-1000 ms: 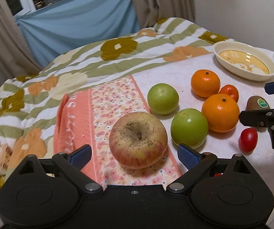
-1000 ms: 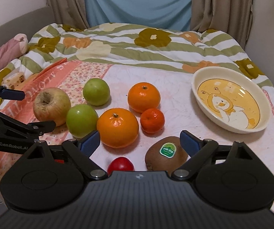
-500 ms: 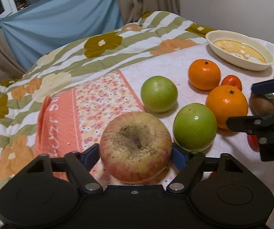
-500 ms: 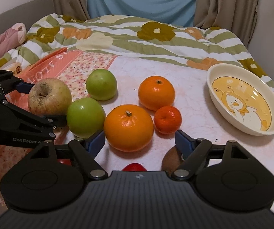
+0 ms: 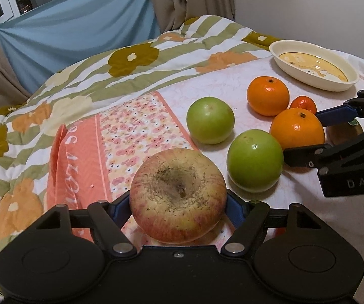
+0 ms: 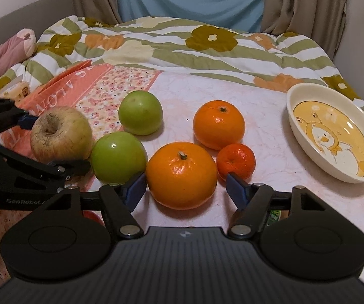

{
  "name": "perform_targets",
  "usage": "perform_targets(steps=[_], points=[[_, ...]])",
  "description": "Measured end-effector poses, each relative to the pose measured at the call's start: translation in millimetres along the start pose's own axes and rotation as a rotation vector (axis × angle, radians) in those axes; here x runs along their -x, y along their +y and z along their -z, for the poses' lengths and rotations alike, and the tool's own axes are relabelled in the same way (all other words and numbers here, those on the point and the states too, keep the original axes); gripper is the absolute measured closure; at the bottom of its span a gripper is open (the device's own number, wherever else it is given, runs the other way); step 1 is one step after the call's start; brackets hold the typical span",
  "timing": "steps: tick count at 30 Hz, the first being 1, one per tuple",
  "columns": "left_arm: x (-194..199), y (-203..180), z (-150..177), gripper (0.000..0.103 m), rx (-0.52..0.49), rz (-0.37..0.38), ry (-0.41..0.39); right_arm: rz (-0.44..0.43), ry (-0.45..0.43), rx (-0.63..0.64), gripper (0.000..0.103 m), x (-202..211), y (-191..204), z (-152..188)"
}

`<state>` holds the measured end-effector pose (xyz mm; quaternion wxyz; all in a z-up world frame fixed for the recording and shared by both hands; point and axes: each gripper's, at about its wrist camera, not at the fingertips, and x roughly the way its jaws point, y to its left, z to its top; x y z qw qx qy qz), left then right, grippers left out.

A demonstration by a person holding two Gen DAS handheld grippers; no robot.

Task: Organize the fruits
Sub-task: 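Grasp the large orange with the right tool while the left tool holds the apple, then carry the apple in the left tool and orange in the right tool to the duck bowl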

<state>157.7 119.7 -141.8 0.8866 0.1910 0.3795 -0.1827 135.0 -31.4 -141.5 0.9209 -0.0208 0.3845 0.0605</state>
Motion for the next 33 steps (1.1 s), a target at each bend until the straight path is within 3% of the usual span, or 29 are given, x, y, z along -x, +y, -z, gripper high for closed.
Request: perform_targets(steps=[18, 33], points=[[14.1, 7.4, 7.3, 0.025, 0.075, -0.004, 0.012, -0.087, -0.016, -0.083, 0.027, 1.5, -16.0, 2.4], [58.6, -11.9, -20.2, 0.025, 0.138, -0.019, -0.025, -0.088, -0.091, -0.141, 0.027, 67.2, -45.1, -10.8]])
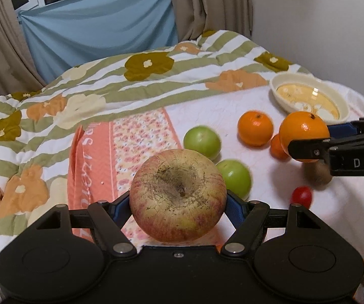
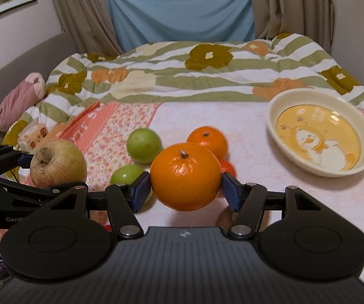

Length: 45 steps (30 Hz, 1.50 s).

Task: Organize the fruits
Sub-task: 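Carry the apple in the left tool and orange in the right tool to the duck bowl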

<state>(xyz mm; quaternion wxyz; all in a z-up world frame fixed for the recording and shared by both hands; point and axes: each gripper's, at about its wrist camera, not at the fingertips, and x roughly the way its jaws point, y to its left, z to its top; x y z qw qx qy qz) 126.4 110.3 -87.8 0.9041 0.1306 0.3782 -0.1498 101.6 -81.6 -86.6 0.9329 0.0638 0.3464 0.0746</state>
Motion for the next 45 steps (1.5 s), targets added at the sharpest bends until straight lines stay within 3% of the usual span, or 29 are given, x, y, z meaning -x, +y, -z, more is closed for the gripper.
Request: perform_targets(steps=[10, 18, 32, 45], points=[[26.4, -62.6, -41.0, 0.025, 0.060, -0.028, -0.028, -0.001, -0.019, 0.028, 0.027, 49.9, -76.5, -26.6], [16.6, -119.4, -83.0, 0.025, 0.100, -0.012, -0.049, 0.010, -0.041, 0.048, 0.027, 62.9, -159.0, -51.7], [-84.2, -198.6, -152.1, 0.025, 0.060, 0.006, -0.029, -0.005, -0.041, 0.114, 0.027, 5.5, -271.6, -95.5], [-178.7, -226.1, -173.9, 0.025, -0.003, -0.027, 0.054, -0.033, 0.012, 0.118, 0.027, -54.3, -302.4, -99.2]])
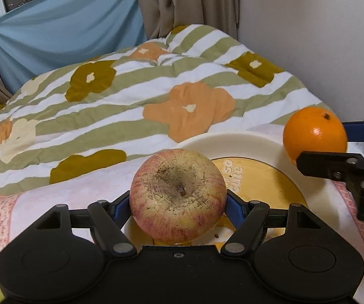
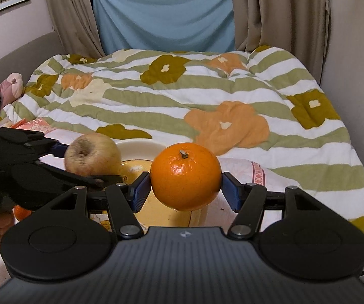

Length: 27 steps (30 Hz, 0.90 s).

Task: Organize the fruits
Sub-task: 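Carry the apple in the left tool and orange in the right tool to the duck bowl, then open the left tool to drop the apple while the right tool releases the orange in the bowl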

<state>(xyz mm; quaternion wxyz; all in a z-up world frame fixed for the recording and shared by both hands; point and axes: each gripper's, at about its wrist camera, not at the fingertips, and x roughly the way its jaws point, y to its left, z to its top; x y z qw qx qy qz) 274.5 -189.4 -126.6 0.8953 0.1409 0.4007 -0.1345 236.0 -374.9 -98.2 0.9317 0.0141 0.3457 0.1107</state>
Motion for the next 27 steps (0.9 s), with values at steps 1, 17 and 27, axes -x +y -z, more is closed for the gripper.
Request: perform_targets(steps=[1, 17, 27], points=[[-0.7, -2.6, -0.7, 0.025, -0.015, -0.010, -0.003, 0.000, 0.002, 0.001, 0.027, -2.4, -1.1, 0.1], [37.9, 3.6, -1.0, 0.006, -0.018, -0.037, -0.029, -0.074, 0.016, 0.079, 0.027, -6.3, 3.7, -5.8], [50.8, 16.5, 17.1, 0.006, 0.067, -0.074, 0.012, -0.116, 0.022, 0.282, 0.027, -36.1, 26.2, 2.2]])
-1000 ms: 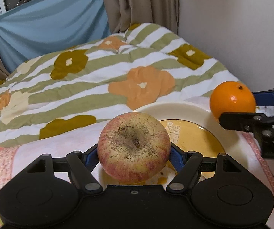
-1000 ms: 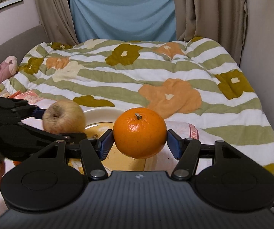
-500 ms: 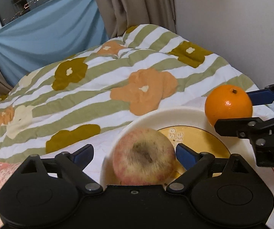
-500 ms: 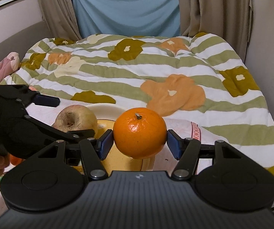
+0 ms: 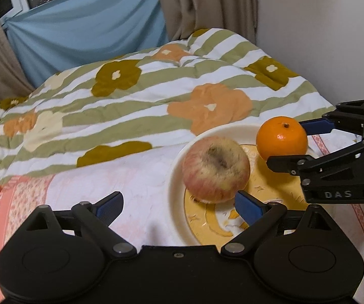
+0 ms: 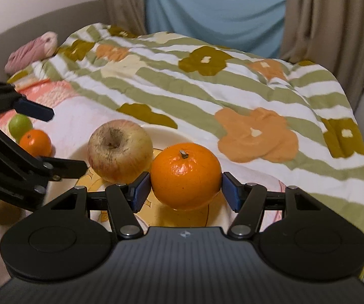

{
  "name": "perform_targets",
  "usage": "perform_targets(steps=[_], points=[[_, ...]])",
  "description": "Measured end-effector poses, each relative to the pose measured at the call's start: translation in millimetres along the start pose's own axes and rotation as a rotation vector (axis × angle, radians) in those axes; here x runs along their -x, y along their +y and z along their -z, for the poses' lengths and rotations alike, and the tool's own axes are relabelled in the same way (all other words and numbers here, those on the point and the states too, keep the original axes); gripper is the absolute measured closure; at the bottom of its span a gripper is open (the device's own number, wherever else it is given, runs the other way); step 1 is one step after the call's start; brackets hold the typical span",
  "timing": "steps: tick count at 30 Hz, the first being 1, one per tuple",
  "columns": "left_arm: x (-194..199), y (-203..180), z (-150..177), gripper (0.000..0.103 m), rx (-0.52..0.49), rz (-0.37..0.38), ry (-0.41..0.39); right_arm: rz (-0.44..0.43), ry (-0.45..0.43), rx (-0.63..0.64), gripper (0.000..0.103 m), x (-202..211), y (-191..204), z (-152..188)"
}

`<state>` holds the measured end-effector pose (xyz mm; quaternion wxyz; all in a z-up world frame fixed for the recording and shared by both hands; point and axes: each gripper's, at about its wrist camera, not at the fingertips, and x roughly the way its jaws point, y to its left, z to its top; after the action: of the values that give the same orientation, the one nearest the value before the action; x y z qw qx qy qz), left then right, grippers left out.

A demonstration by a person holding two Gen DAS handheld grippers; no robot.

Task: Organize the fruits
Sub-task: 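Open the left tool to drop the apple while the right tool releases the orange in the bowl, then lift both tools away from the bowl back over the fruits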

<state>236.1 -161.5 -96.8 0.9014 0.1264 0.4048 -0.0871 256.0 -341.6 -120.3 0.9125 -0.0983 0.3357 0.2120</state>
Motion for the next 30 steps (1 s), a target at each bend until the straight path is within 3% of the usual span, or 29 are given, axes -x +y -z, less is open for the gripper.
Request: perform_targets(steps=[8, 10, 13, 19, 30], points=[[-0.2, 5.7, 7.2, 0.006, 0.026, -0.012, 0.018, 0.021, 0.011, 0.094, 0.024, -15.7, 13.8, 2.8], [-0.1, 7.2, 8.3, 0.006, 0.036, -0.010, 0.018, 0.083, -0.018, 0.110, 0.000, -11.6, 19.6, 3.1], [1.9, 9.6, 9.8, 0.006, 0.047, -0.006, 0.018, 0.088, -0.071, 0.082, 0.000, 1.6, 18.7, 3.7], [16.6, 14.3, 12.0, 0.006, 0.063, 0.006, -0.003, 0.077, -0.060, -0.043, 0.000, 21.1, 9.9, -1.8], [73.3, 34.2, 20.1, 0.006, 0.095, 0.028, -0.090, 0.182, -0.076, -0.179, 0.000, 88.0, 33.7, -11.8]])
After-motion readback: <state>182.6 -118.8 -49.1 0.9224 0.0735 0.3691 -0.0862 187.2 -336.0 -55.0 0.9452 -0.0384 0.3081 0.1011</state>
